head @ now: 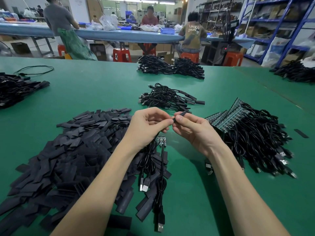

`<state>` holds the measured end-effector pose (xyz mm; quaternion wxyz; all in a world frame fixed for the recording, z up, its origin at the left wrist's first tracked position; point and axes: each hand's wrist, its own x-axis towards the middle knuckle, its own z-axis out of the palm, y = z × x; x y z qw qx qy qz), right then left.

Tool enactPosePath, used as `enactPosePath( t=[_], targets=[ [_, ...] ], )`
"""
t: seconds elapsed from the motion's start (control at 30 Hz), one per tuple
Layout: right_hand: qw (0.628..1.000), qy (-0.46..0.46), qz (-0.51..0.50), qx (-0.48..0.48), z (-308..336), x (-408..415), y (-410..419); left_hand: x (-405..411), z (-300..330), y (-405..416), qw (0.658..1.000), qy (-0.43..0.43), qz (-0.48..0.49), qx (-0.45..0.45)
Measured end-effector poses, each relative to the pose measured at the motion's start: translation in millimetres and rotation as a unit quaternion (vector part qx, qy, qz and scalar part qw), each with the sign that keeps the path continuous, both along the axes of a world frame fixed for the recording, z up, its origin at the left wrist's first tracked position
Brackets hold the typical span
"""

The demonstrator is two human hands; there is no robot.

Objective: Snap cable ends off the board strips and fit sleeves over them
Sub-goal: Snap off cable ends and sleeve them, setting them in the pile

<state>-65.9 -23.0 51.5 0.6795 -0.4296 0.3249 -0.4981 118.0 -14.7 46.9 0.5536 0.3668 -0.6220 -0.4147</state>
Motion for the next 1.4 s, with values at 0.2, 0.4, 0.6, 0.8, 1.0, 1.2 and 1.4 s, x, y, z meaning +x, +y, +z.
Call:
enactPosePath(
  t=[0.2, 0.4, 0.6, 0.8, 1.0, 1.2, 1.4],
  targets=[
    [0.998, 0.034, -0.03, -0.032, 2.5, 3.3, 1.6, 0.0, 0.9, -0.8, 1.0, 0.014, -0.001, 0.015],
    [0.989, -0.008, -0.117, -0.089, 1.8, 16.3, 2.8, -2.2, -0.8, -1.6, 0.998, 0.046, -0.002, 0.047],
    [0.985, -0.002, -0.148, -0.088, 2.0, 19.0, 2.3, -3.9, -1.9, -2.0, 0.998, 0.048, 0.014, 0.049],
    [0.983, -0.016, -0.165, -0.077, -0.8, 23.6, 2.8, -4.0, -3.7, -2.1, 0.997, 0.049, 0.035, 0.048],
    [0.984, -0.027, -0.159, -0.078, -4.0, 27.9, 3.2, -1.4, -2.8, -1.9, 0.998, 0.035, 0.043, 0.039],
    [0.979, -0.017, -0.181, -0.088, -1.4, 26.7, 2.4, -5.2, -2.2, -3.5, 0.997, 0.045, 0.043, 0.038],
    [0.978, -0.006, -0.194, -0.078, -3.2, 27.9, 2.5, -2.5, -4.9, -3.8, 0.998, 0.032, 0.045, 0.041]
  ],
)
